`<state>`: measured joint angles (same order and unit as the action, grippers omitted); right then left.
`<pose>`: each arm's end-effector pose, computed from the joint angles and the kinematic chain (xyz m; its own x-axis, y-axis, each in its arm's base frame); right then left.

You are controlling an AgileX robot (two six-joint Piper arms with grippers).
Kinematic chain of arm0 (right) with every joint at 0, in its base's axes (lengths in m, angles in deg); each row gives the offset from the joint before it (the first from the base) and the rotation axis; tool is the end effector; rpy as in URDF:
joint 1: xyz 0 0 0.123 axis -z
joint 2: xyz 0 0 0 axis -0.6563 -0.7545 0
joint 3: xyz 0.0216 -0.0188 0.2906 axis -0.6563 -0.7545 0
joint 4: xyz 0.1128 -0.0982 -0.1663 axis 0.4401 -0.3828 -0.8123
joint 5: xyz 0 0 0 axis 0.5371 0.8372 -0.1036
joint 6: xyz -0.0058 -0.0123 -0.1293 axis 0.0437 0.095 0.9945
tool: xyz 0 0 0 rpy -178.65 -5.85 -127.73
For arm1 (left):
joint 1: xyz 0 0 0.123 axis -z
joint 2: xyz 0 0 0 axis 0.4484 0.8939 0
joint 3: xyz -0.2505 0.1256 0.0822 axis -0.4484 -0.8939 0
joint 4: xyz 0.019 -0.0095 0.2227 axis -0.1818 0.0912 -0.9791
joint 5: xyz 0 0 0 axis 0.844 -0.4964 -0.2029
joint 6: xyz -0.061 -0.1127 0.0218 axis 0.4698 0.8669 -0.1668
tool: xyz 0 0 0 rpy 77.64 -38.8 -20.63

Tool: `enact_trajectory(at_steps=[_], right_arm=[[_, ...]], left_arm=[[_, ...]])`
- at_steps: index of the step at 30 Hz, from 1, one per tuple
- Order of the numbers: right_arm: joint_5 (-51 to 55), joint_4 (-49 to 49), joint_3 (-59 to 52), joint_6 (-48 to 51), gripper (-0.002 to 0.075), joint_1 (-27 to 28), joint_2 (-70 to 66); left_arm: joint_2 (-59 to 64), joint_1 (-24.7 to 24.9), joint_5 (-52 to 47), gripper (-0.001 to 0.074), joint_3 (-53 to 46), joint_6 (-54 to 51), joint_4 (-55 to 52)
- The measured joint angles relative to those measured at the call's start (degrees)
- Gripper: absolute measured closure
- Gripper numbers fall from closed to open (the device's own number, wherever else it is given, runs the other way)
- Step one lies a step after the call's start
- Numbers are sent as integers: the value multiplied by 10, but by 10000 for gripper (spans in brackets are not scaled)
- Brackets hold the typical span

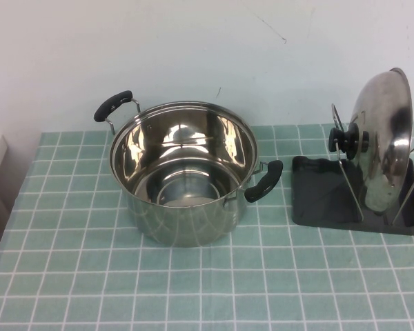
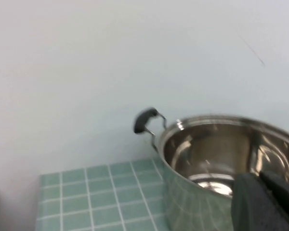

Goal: Put pot lid on rack

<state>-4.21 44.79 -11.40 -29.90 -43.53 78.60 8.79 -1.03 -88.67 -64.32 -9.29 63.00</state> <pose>0.0519 0.0394 0.2544 -0.0689 -0.3979 -0.9148 -0.3824 0.8575 -0.3442 0.0793 -0.0304 0.2869 -0.0724 -0.0870 -0.9936 0.3783 0.9194 -0.1080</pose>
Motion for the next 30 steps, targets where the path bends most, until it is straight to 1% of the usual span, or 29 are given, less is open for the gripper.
enact_trajectory(at_steps=[3,6,9,12,16,22,27,29,30], right_arm=[[0,0,0,0,724,0,0],[0,0,0,0,725,0,0],[0,0,0,0,725,0,0],[0,0,0,0,725,0,0],[1,0,0,0,725,0,0],[1,0,0,0,725,0,0],[1,0,0,0,725,0,0],[2,0,0,0,725,0,0],[3,0,0,0,725,0,0]], left_arm=[[-40,-60,68,738,-49,14,-1],[-76,-111,126,738,-101,27,-4],[-108,-147,165,738,-147,39,-4],[-138,-176,177,738,-183,55,-7],[-176,-192,160,738,-193,80,-9],[-181,-195,124,738,-193,87,-14],[-181,-195,116,738,-193,90,-20],[-181,-195,117,738,-193,73,-2],[-181,-195,117,738,-193,49,26]])
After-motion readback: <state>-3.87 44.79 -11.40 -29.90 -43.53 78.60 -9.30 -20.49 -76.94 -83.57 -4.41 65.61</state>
